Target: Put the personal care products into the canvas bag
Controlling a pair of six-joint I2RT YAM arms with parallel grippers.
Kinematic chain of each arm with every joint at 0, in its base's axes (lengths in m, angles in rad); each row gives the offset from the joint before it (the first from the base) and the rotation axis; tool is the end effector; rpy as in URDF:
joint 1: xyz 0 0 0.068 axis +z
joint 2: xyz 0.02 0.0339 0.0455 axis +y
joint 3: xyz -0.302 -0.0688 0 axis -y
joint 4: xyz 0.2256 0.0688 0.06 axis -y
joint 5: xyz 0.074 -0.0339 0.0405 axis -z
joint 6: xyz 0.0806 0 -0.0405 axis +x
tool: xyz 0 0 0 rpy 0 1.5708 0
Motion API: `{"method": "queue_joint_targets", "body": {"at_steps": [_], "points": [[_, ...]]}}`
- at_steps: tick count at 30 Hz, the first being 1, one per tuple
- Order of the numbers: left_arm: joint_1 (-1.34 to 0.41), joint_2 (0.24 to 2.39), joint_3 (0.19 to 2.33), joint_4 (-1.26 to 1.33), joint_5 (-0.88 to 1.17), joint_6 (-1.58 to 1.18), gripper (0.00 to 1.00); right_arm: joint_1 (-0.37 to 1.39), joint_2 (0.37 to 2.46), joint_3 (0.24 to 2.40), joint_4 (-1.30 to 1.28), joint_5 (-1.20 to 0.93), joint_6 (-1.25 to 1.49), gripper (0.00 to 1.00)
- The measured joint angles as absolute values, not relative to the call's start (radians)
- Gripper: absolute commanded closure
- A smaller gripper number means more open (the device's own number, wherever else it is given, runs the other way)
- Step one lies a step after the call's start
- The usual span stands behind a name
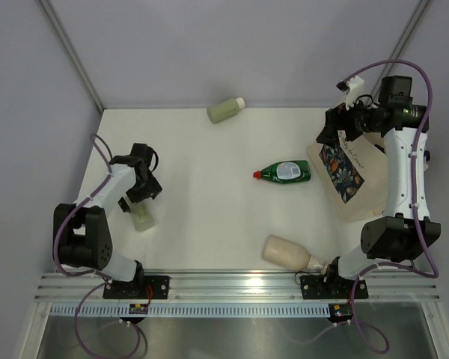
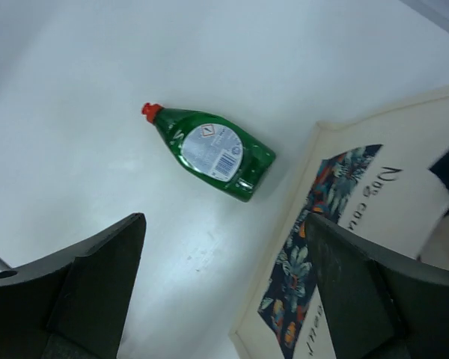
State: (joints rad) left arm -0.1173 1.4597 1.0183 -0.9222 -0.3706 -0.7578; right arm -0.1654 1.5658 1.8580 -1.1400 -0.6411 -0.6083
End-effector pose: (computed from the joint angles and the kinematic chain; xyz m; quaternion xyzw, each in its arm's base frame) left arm 0.2485 0.0001 0.2256 -0.3258 0.9219 0.1229 0.1697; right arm 0.3127 -0.0033 0.4340 -0.3037 0.8416 0.1463 0.4220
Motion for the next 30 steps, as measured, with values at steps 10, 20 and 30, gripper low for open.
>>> {"method": "queue_joint_targets", "body": {"at_steps": [10, 20, 30], "points": [[-0.116, 1.634, 0.983, -0.899, -0.381, -0.735, 0.11, -0.095, 1.534, 1.656, -1.086, -0.795, -0.538, 0.04], [-0.113, 1.647, 0.974, -0.814, -0.308, -0.666, 1.00, -0.011, 1.530, 1.538, -1.010, -0.896, -0.448, 0.06], [-0.110, 1.439, 0.760, -0.425, 0.163, -0.548, 1.00, 0.165, 1.573, 1.415, -0.833, -1.015, -0.182, 0.08]]}}
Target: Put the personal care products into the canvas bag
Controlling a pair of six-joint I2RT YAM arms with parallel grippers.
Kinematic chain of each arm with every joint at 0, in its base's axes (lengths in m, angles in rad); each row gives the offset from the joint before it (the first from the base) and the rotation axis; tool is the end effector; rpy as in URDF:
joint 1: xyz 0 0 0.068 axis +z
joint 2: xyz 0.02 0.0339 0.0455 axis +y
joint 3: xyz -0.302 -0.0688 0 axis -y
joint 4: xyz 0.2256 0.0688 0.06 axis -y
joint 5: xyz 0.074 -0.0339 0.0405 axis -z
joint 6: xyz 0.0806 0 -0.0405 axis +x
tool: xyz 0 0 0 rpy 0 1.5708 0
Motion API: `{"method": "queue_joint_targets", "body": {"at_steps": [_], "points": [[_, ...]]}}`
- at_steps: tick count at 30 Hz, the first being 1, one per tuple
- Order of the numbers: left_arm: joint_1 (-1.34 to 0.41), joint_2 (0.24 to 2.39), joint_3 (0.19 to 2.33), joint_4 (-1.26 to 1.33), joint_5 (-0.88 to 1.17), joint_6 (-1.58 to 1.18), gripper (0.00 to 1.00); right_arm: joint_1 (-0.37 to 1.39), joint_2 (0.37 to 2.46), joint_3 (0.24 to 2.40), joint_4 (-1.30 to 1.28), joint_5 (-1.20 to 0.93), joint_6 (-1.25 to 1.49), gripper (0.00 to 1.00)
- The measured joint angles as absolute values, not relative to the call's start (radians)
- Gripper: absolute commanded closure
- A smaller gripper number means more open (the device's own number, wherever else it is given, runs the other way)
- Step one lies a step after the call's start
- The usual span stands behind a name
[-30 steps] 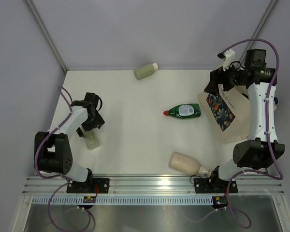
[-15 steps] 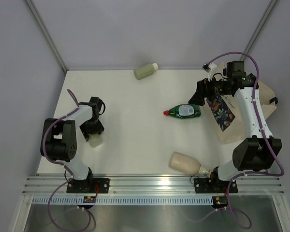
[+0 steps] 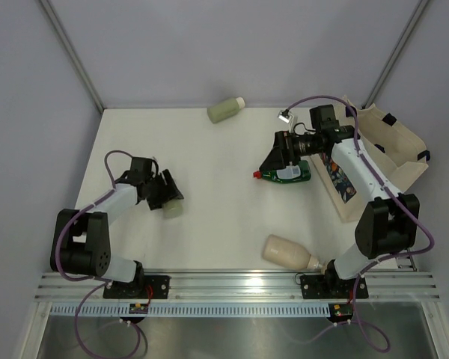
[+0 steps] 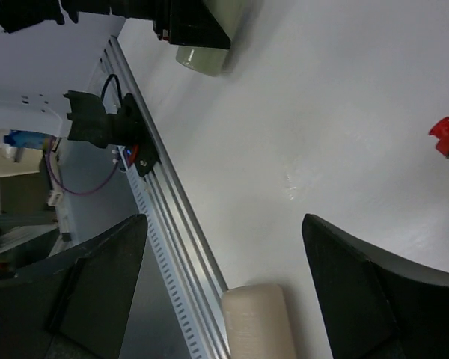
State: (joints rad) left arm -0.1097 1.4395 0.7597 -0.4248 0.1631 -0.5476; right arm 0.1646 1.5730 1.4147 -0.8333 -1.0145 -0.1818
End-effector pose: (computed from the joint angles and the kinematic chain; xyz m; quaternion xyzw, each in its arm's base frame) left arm 0.2596 -0.0418 0.1806 -0.1923 0.9507 -0.1493 0.1923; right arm 0.3012 0.1194 0.3416 -0.2810 0.8012 0.4634 0.2536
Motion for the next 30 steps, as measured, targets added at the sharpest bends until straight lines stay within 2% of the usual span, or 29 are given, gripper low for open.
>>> {"method": "queue_joint_targets", "body": {"at_steps": [7, 13, 21, 30], "points": [[-0.132, 1.431, 0.658, 0.003, 0.603, -0.607, 1.00, 0.282, 1.715, 1.379, -0.561, -1.012, 0.205, 0.04], [-0.235, 1.501, 0.662, 0.373, 0.813, -0.756, 1.00, 0.329, 1.720, 1.269, -0.246, -0.979, 0.478, 0.01], [-0.365, 1.636, 0.716, 0.698, 0.911, -0.965, 1.00, 0.364, 1.720, 1.269, 0.039, -0.932, 0.636, 0.00], [-0.398, 1.715, 0.774, 0.857, 0.920, -1.126, 1.00, 0.388, 1.732, 1.274, 0.095, -0.826, 0.647, 0.00]]}}
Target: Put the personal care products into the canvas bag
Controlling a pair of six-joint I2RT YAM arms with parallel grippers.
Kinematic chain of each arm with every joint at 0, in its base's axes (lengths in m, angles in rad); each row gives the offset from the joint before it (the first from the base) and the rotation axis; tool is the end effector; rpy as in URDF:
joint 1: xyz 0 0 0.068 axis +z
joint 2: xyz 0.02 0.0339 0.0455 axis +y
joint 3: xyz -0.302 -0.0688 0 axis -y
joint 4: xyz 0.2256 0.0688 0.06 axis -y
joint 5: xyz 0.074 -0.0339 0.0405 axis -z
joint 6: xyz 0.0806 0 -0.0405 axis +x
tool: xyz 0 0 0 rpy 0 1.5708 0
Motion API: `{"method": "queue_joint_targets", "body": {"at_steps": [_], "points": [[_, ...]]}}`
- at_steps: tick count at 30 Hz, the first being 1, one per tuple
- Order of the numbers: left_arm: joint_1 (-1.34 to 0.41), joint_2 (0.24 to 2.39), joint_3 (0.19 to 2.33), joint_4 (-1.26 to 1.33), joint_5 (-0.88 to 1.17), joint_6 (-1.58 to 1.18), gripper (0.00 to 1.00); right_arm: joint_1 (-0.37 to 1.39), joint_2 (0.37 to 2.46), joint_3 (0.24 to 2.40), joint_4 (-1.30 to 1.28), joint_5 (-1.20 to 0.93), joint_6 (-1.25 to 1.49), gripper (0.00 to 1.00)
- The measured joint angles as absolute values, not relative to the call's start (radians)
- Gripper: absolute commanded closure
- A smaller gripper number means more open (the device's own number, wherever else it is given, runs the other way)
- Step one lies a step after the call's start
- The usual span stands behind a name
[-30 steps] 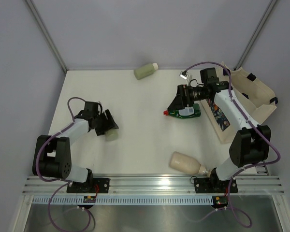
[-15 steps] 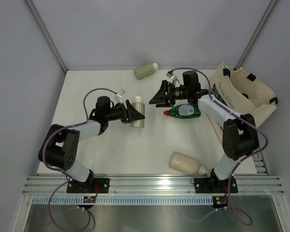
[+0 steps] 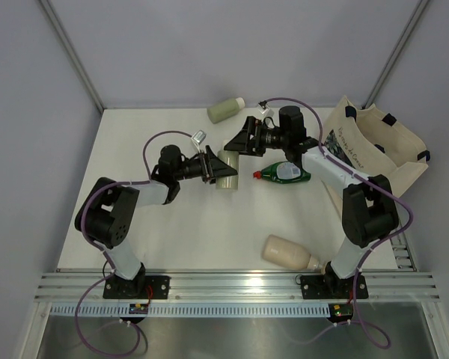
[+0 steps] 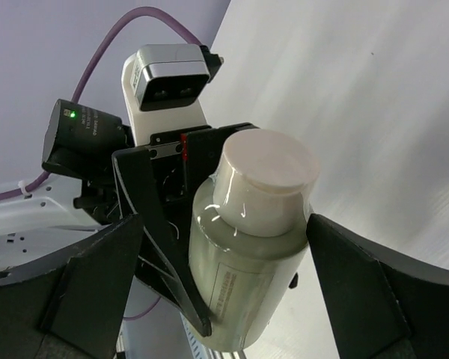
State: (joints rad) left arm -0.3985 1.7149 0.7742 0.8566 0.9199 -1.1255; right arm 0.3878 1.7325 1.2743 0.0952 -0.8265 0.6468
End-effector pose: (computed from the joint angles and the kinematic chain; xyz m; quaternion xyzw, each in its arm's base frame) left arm 0.3135 -0.2016 0.2551 0.0462 0.7234 -0.6551 0.2131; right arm 0.3643 0.2128 0.3199 -0.1288 0.7770 0.5445 0.2885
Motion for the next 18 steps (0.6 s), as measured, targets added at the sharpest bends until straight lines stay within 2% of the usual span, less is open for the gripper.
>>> {"method": "queue_joint_targets", "body": {"at_steps": [10, 15, 18], "points": [[-0.413, 1.724, 0.796, 0.946, 0.923, -1.187, 1.00, 0.452, 1.771, 1.332, 0.002, -0.749, 0.629, 0.06], [-0.414, 1.729, 0.801, 0.974, 0.936, -1.187, 1.00, 0.478, 1.796, 1.339, -0.029, -0.750, 0.655, 0.14], [-0.414, 1.733, 0.801, 0.970, 0.934, -1.186, 1.00, 0.482, 1.798, 1.344, -0.033, -0.754, 0.661, 0.36]]}}
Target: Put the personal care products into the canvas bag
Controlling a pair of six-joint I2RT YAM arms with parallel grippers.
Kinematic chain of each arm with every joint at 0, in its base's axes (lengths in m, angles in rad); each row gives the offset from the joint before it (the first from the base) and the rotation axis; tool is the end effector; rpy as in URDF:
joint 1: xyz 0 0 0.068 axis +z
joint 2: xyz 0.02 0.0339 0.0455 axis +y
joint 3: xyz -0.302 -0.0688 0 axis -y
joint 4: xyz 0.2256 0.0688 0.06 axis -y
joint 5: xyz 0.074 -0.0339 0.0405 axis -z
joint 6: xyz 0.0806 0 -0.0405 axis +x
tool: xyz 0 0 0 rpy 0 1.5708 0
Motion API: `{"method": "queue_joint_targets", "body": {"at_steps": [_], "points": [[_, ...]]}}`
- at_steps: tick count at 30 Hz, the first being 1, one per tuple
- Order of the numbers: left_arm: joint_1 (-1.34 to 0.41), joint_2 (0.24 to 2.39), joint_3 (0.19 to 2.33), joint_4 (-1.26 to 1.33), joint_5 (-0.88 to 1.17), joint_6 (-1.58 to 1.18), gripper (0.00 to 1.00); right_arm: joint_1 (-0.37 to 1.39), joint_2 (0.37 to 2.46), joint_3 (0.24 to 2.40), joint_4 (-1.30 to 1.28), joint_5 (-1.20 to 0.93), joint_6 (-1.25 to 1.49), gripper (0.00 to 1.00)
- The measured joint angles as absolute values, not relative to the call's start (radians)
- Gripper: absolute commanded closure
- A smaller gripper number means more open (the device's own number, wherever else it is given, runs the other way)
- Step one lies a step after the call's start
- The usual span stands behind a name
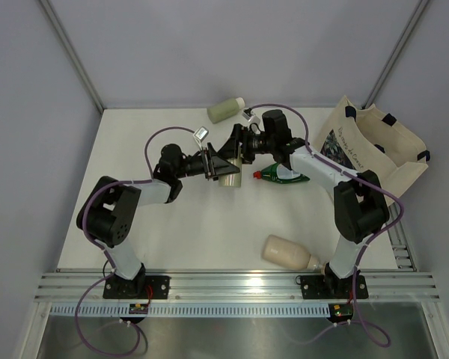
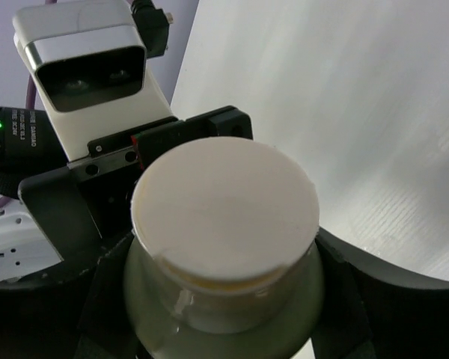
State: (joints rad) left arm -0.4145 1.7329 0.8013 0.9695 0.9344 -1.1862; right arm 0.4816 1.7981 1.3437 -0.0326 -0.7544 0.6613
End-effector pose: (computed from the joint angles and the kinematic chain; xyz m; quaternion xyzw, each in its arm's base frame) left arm 0.3156 -0.2097 0.2709 0.0675 0.6958 -0.6791 0.2238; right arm 0.3594 0.2501 0.3005 -0.1177 0.8103 0.5248 0.2327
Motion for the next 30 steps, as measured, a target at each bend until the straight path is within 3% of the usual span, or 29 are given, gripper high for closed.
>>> {"method": "queue_joint_targets", "body": {"at_steps": [1, 7, 8, 9, 10, 14, 24, 30], "points": [[-0.414, 1.735, 0.801, 0.971, 0.938, -1.187, 1.00, 0.482, 1.798, 1.345, -0.035, -0.753, 0.662, 0.51], [-0.415, 1.735, 0.802, 0.958, 0.936, -1.168, 0.63, 0.482, 1.798, 1.344, -0.029, -0.757, 0.664, 1.00], [-0.415, 1.734, 0.802, 0.953, 0.936, -1.160, 0.57, 0.482, 1.798, 1.344, -0.029, -0.757, 0.663, 1.00], [-0.415, 1.732, 0.804, 0.943, 0.936, -1.152, 0.34, 0.482, 1.798, 1.344, -0.029, -0.757, 0.662, 1.00], [-0.415, 1.726, 0.804, 0.930, 0.935, -1.142, 0.23, 0.482, 1.798, 1.344, -0.028, -0.759, 0.662, 1.00], [-0.413, 1.673, 0.811, 0.837, 0.909, -1.063, 0.01, 0.475, 1.798, 1.343, -0.028, -0.780, 0.664, 1.00], [-0.357, 1.517, 0.852, 0.541, 0.885, -0.845, 0.01, 0.358, 1.805, 1.374, -0.049, -0.908, 0.651, 1.00], [-0.303, 1.414, 0.897, 0.260, 0.836, -0.648, 0.01, 0.228, 1.810, 1.606, -0.227, -0.923, 0.541, 1.00]]}}
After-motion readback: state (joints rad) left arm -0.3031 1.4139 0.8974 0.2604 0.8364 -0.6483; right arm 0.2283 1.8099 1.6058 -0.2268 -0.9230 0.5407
